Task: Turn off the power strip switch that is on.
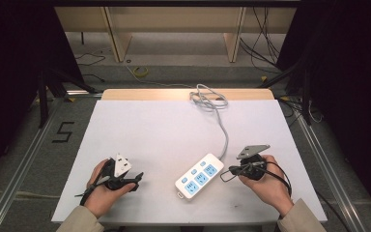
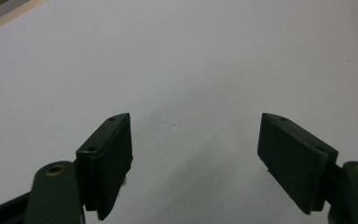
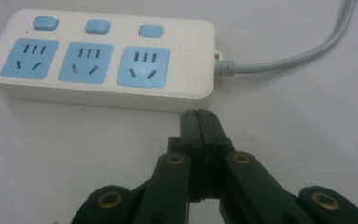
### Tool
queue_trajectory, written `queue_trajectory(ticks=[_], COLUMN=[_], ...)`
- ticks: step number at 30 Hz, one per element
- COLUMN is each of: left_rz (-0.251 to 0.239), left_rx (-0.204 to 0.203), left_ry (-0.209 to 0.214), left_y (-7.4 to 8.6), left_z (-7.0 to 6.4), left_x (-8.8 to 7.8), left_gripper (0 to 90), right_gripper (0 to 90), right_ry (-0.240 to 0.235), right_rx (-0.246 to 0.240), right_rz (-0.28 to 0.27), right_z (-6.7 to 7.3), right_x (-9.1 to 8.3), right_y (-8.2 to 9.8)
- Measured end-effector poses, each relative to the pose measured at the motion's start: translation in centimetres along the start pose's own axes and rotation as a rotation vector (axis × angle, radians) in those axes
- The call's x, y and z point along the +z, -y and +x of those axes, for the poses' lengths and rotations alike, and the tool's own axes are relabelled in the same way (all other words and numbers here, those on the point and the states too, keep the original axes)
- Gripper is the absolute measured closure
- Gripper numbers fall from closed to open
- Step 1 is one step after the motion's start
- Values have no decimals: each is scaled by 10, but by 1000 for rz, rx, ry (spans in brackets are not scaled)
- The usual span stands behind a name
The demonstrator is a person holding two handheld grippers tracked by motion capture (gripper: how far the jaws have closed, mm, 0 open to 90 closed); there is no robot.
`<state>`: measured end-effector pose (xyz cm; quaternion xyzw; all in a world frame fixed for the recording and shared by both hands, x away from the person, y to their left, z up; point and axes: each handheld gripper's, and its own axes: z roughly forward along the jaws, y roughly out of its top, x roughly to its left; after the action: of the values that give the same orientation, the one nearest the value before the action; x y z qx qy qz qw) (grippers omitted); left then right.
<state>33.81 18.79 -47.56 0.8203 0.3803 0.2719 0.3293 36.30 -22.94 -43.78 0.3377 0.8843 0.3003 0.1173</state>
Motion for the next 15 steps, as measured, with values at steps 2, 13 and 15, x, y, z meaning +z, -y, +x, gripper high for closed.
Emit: queue_trajectory(ticks=[2,13,15], left_rz=[2,-4,0], left_rx=[-1,0,4], left_ry=[1,1,1], left_y=[0,0,0], left_z=[0,0,0], left_x=[0,0,0], left_gripper=[261,263,264], right_gripper=[900,900,900], right_ry=[-6,-13,-14], right_rx=[3,17,16], right_rz=[4,11,11], right_z=[0,2,2], right_x=[0,3,3], right_y=[-1,-8,-10])
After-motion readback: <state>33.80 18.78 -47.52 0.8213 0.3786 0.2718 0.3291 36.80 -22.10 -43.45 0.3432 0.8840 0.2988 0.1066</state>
